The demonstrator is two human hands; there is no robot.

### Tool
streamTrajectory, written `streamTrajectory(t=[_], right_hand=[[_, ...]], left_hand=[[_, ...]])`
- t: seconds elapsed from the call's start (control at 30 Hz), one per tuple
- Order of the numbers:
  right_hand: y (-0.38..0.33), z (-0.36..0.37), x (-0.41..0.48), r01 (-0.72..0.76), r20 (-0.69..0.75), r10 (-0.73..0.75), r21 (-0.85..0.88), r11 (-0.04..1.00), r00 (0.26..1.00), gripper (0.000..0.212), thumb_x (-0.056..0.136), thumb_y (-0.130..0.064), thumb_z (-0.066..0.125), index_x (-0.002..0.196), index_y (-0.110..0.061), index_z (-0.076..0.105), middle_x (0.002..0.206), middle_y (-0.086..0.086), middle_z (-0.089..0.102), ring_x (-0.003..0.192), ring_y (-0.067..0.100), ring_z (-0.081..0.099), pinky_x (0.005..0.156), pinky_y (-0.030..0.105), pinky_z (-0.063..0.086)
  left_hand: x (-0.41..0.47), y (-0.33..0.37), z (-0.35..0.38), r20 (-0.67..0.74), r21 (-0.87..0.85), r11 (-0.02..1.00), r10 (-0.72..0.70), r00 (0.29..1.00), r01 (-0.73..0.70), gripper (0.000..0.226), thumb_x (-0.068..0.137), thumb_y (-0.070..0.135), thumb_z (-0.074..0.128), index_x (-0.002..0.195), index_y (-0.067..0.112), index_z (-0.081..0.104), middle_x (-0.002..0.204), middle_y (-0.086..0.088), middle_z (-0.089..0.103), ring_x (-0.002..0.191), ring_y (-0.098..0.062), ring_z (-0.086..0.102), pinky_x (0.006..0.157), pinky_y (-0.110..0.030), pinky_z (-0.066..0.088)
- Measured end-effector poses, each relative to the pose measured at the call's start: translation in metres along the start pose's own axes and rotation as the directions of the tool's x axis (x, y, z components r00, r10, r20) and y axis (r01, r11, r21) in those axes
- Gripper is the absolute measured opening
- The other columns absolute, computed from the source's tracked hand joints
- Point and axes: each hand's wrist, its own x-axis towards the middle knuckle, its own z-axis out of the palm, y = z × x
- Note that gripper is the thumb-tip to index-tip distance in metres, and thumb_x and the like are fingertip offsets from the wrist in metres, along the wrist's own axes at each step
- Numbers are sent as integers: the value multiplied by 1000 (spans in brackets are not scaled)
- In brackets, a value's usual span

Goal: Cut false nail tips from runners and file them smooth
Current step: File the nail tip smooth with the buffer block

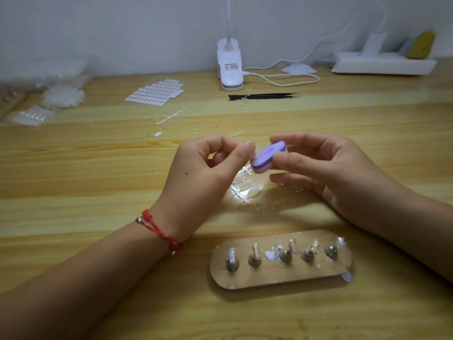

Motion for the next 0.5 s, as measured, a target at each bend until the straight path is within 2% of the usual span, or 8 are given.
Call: streamTrajectory(t=[0.1, 0.17, 0.23, 0.3, 0.33, 0.43, 0.5], right_hand=[[-1, -4, 4, -11, -54, 18, 125, 992, 998, 30, 66, -14, 71, 96, -11, 70, 86, 7, 76, 80, 15, 74, 66, 20, 56], [-1, -5, 4, -12, -73, 24, 165, 986, 997, 32, 68, -13, 69, 99, -9, 66, 87, 9, 76, 82, 16, 74, 65, 19, 56], [-1, -3, 3, 7, -34, -4, 76, 997, 999, 34, 63, -15, 73, 97, -11, 70, 89, 9, 75, 82, 18, 74, 67, 21, 57], [1, 1, 0, 18, 19, -18, -28, 999, 1000, 33, 61, -19, 77, 94, -14, 74, 91, 9, 75, 83, 20, 74, 70, 22, 57], [0, 1, 0, 17, 16, -17, -24, 1000, 1000, 33, 61, -19, 76, 94, -13, 74, 91, 8, 75, 82, 20, 74, 69, 22, 57], [-1, -4, 4, -7, -56, 14, 128, 992, 998, 32, 68, -13, 69, 99, -8, 67, 86, 8, 76, 80, 15, 74, 66, 19, 56], [-3, -5, 5, -13, -78, 27, 180, 984, 997, 31, 71, -12, 67, 102, -7, 64, 87, 9, 76, 82, 16, 74, 66, 19, 56]], left_hand=[[0, -1, 0, -17, 3, 1000, -6, 1000, 6, 23, 84, 23, 67, 73, 2, 67, 49, 13, 28, 39, -2, 26, 42, -9, 25], [0, -1, -2, -42, -14, 1000, -15, 999, 14, 21, 85, 23, 66, 71, 8, 67, 46, 14, 27, 37, -2, 24, 40, -8, 23], [0, 0, -2, -49, -15, 1000, -3, 999, 2, 20, 85, 24, 66, 70, 12, 67, 46, 14, 28, 37, -2, 25, 40, -9, 23], [0, 0, 0, -28, 13, 1000, 15, 1000, -15, 21, 84, 25, 66, 72, 8, 68, 49, 13, 29, 39, -2, 26, 42, -9, 24], [-1, 0, 1, -10, 31, 999, 22, 1000, -22, 23, 84, 27, 66, 73, 6, 68, 50, 12, 29, 41, -2, 27, 43, -10, 25], [0, 0, 1, -7, 20, 1000, 1, 1000, -1, 26, 83, 28, 65, 75, 3, 67, 48, 13, 26, 39, -2, 25, 42, -10, 24], [0, 0, -1, -38, -11, 1000, -26, 999, 25, 22, 84, 27, 65, 72, 9, 68, 46, 14, 26, 37, -2, 23, 40, -9, 23]])
